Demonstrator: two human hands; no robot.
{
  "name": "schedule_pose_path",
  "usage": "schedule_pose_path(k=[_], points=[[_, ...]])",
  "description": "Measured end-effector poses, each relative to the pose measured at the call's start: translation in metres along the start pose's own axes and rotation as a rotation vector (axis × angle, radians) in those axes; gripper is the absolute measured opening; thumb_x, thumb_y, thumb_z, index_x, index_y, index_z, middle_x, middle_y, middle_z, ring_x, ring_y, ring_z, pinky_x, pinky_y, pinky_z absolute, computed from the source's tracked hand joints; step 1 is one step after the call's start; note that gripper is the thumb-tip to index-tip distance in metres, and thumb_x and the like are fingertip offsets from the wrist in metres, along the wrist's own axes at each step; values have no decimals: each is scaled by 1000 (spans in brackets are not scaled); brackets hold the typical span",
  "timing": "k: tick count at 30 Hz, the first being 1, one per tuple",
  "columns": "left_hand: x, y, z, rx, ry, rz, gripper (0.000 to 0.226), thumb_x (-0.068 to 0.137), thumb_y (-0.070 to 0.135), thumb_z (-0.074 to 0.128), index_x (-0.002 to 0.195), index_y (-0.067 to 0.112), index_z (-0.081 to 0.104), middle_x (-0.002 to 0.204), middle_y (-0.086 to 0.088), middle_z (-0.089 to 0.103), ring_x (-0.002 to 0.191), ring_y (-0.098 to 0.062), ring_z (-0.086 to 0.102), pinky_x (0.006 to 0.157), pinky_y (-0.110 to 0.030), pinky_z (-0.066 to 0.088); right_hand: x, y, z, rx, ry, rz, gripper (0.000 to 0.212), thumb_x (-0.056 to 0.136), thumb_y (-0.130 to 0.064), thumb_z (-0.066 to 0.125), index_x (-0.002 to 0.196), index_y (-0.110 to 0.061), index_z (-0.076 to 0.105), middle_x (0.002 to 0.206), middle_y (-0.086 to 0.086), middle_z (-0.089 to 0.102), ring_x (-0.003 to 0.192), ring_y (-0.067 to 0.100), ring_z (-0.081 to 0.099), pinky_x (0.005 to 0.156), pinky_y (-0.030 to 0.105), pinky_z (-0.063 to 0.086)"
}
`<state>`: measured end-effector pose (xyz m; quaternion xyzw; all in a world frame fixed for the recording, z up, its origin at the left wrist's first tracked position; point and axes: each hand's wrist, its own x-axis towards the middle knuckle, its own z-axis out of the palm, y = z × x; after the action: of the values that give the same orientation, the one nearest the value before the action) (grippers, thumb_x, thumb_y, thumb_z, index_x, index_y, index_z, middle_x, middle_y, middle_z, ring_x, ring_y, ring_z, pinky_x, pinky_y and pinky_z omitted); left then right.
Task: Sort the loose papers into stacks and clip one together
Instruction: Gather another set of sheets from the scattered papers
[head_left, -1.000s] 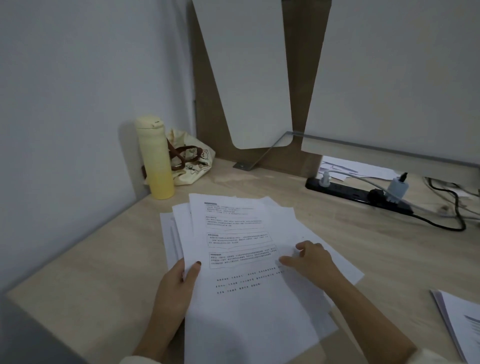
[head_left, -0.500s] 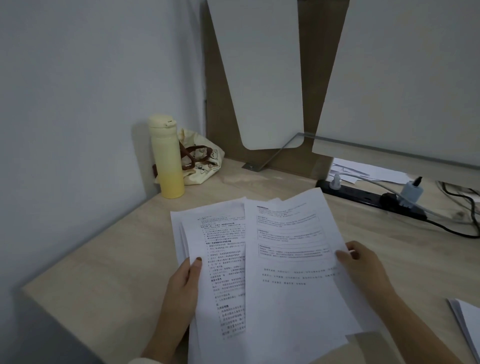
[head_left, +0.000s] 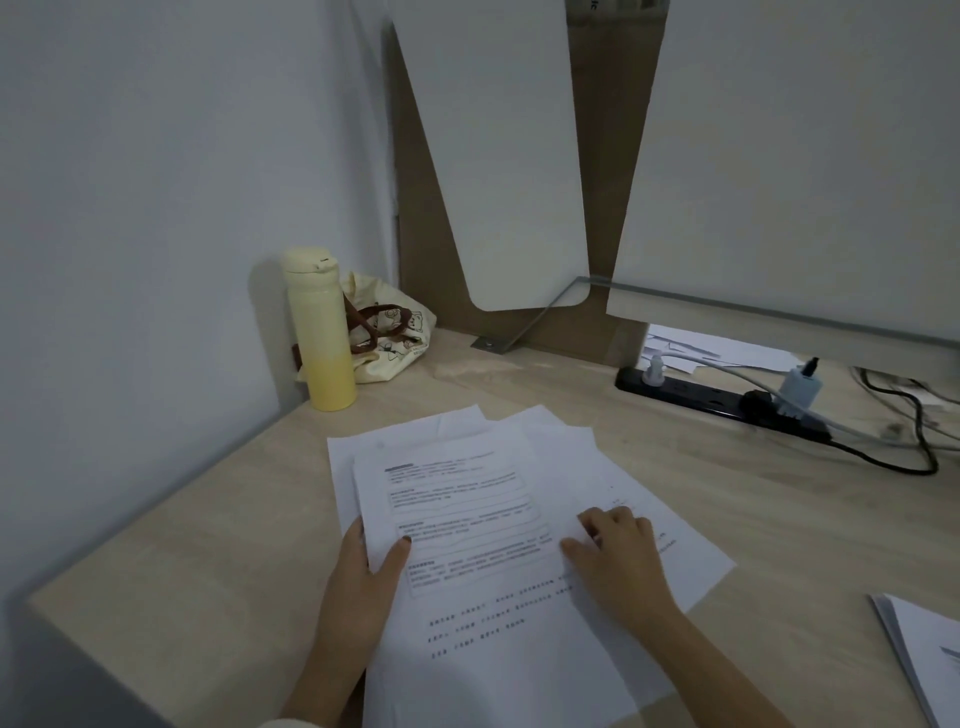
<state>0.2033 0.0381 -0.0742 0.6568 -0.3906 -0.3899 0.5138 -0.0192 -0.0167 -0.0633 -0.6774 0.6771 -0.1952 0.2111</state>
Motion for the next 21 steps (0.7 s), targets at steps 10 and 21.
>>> schedule_pose_path(k=[10, 21], points=[[-18, 26, 3, -109, -10, 134, 30, 90, 3, 50, 113, 19, 38, 104, -3, 56, 90, -11, 57, 70, -22, 44, -2, 8, -20, 410, -77, 99, 72, 82, -35, 66, 143, -18, 30, 147, 7, 31, 133, 24, 35, 109, 40, 34], [-46, 115, -14, -288, -95, 549, 36, 84, -7, 50, 105, 22, 51, 94, 23, 71, 89, 5, 65, 70, -9, 50, -35, -27, -121, 1048, -245, -188, 28, 80, -13, 60, 106, -15, 68, 105, 3, 74, 93, 21, 71, 78, 32, 59]])
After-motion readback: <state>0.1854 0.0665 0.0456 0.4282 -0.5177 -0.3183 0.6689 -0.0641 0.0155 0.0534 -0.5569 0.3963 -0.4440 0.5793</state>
